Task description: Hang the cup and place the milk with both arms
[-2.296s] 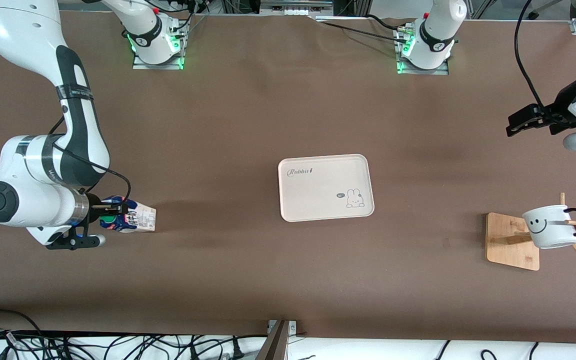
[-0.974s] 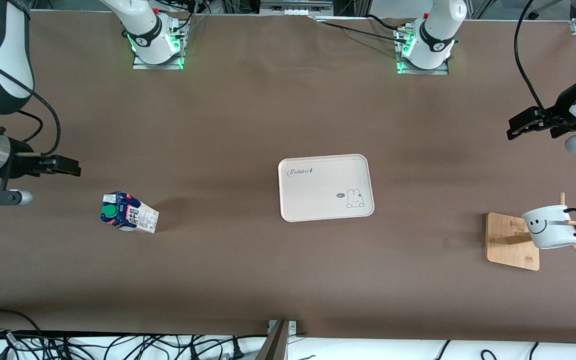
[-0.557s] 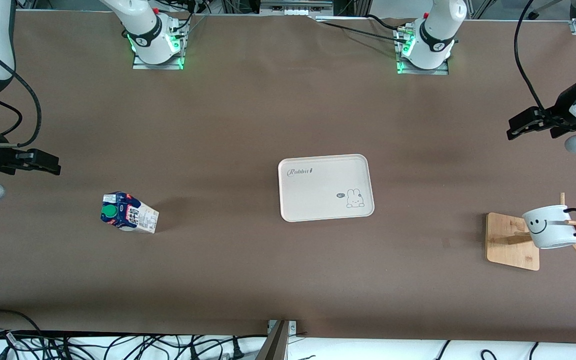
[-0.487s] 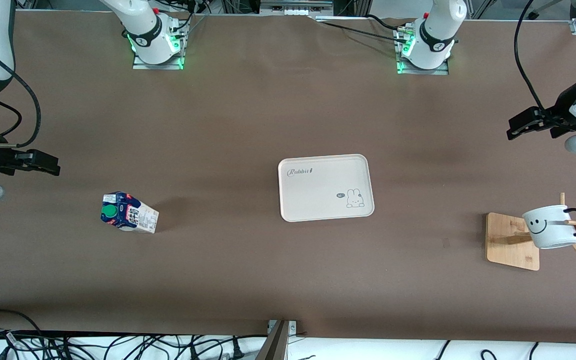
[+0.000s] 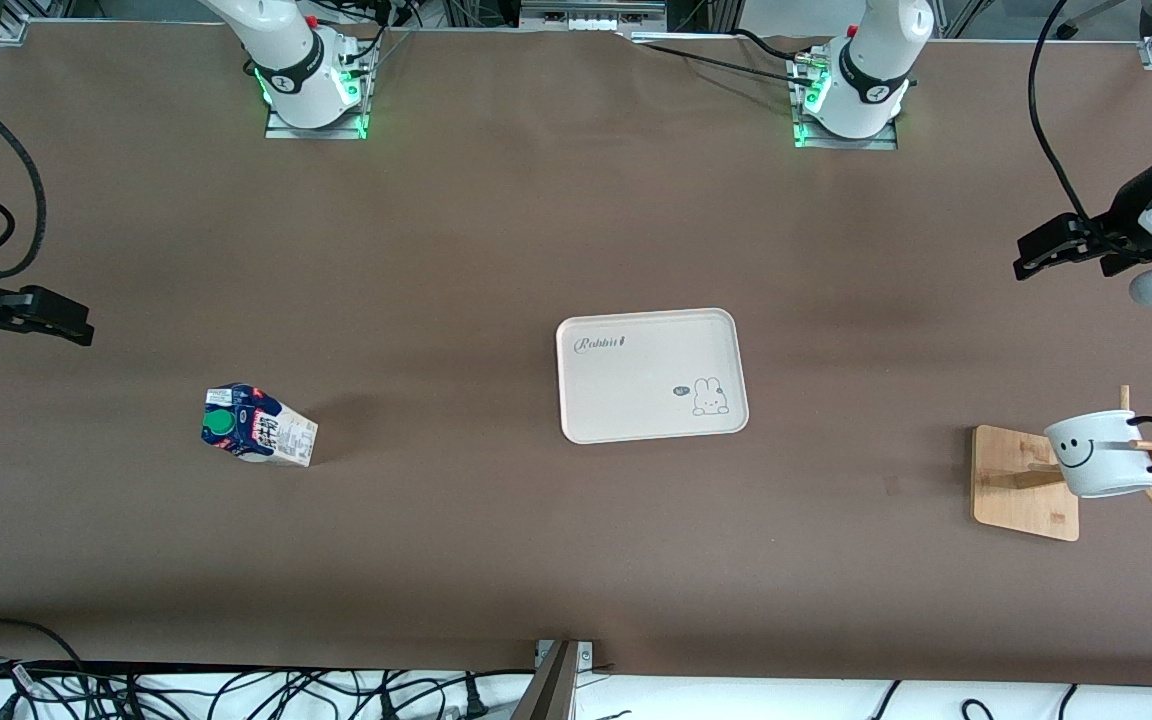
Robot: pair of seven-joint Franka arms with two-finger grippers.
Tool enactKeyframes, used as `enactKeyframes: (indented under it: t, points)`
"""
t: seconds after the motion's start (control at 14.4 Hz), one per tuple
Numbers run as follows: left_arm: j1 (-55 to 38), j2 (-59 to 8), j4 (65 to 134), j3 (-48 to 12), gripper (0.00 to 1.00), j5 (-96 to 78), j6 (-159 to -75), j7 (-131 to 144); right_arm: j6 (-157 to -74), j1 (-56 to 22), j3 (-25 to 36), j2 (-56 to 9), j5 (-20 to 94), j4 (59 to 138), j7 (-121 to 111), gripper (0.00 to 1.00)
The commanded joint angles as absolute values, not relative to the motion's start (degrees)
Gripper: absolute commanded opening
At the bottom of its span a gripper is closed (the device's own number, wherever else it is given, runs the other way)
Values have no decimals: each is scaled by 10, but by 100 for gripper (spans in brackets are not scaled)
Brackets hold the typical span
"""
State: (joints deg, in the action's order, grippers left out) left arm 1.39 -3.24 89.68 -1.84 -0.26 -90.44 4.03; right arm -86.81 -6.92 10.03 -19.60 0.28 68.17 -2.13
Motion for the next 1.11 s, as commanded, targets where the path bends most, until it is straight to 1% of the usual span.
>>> enactKeyframes:
  t: [0.0,0.07,0.14,0.28,0.42,0.49,1.04]
  points:
    - [14,-33,891,-20,100,4,-906,44,-894,14,21,-138,-9,757,-22,100]
    - [14,-33,891,-20,100,4,-906,44,-895,31,-10,-129,-29,767,-22,100]
    - [14,-33,891,-21,100,4,-906,43,-899,36,-26,-125,-52,778,-23,100]
    - [14,-33,890,-21,100,4,-906,44,-908,35,-30,-114,-44,788,-29,100]
    - [15,-33,890,-20,100,4,-905,44,-907,34,-31,-110,12,789,-27,100]
    - [14,-33,890,-20,100,4,-905,43,-906,33,-32,-111,23,788,-24,100]
    - [14,-33,890,-21,100,4,-904,44,-901,33,-33,-113,19,786,-28,100]
